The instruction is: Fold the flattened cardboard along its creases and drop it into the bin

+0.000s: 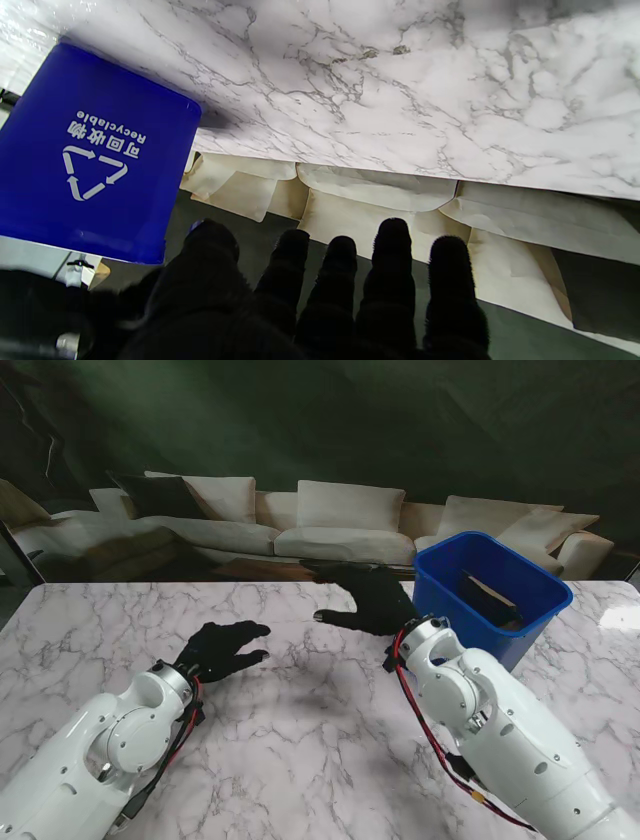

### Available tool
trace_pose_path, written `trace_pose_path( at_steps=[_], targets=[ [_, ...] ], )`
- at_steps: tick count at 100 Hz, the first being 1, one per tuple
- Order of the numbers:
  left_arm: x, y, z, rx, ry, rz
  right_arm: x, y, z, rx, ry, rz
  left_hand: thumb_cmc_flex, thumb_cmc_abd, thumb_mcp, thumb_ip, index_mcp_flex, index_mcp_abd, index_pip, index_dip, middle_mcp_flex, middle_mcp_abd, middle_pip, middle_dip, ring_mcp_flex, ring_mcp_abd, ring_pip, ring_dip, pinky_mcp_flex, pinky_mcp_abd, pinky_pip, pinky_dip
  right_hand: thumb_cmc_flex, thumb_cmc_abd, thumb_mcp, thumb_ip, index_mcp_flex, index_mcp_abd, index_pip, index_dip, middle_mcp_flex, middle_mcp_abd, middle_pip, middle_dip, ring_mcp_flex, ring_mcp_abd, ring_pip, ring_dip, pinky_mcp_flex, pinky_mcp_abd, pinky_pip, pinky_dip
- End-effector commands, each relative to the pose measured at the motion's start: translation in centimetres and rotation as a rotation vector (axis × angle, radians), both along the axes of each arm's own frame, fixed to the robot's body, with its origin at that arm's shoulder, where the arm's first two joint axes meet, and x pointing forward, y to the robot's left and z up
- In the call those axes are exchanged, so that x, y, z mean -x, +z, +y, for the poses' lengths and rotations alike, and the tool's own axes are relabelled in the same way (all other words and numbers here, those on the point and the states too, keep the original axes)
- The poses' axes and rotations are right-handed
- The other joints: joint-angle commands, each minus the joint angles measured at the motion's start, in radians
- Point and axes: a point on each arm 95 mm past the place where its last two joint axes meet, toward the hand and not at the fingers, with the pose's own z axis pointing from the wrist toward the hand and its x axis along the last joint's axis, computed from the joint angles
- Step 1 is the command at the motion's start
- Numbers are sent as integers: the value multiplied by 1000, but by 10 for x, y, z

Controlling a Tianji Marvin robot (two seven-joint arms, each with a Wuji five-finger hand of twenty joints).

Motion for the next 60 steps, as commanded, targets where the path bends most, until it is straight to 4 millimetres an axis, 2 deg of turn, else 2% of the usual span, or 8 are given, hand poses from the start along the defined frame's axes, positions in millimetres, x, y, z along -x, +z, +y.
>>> trace_pose_path(
  at_steps=[1,7,15,23,32,45,60],
  targets=[
    [0,-14,-3,20,10,40,6,-33,0,9,-19,85,-1,47,-15,-11,-19,24,3,-10,26,10,22,39,22,-1,34,34,-4,19,35,29,38,46,-30,23,-8,-4,19,14,-7,-11,13,7,6,-18,-20,-9,0,0,16,-8],
    [-2,-22,-5,65,25,44,9,-49,0,-10,-32,139,6,51,-14,-11,-10,27,10,-6,30,8,42,79,25,-4,57,70,-4,13,60,42,37,58,-36,23,-17,-1,18,14,-12,-11,15,8,4,-18,-19,-9,2,-4,19,-8],
    [-2,-34,-9,114,43,71,14,-68,-2,-45,-58,202,8,54,-14,-10,-3,29,14,-3,4,8,31,79,12,-4,51,72,-12,10,59,41,35,71,-46,22,-31,2,17,13,-20,-12,19,10,2,-19,-18,-9,3,-9,22,-8],
    [-2,-42,-10,129,59,98,20,-84,-6,-78,-87,251,10,54,-15,-11,12,28,20,2,-36,12,-32,12,0,-3,-3,23,-19,13,16,6,33,75,-55,21,-46,4,16,13,-28,-12,22,12,1,-21,-16,-8,4,-13,24,-9],
    [-2,-45,-10,146,72,111,25,-97,-12,-114,-121,286,12,54,-15,-11,22,28,22,4,-54,17,-58,-34,-9,1,-28,-18,-18,12,-9,-16,30,83,-64,21,-54,0,18,14,-32,-16,27,14,-1,-22,-14,-8,6,-16,25,-10],
    [0,-41,-6,181,77,100,32,-103,-24,-211,-165,311,13,54,-15,-10,28,29,23,4,-29,18,-52,-41,-6,7,-30,-28,-18,7,-17,-23,33,90,-75,21,-50,-9,28,15,-24,-25,31,14,0,-24,-11,-8,3,-19,25,-12],
    [6,-30,0,226,75,71,36,-96,-33,-267,-165,292,12,53,-16,-11,30,29,23,4,2,17,-30,-28,-2,11,-17,-26,-13,17,-15,-23,41,94,-85,22,-44,-18,37,14,-13,-31,28,12,4,-29,-8,-7,3,-20,25,-14]
  ],
)
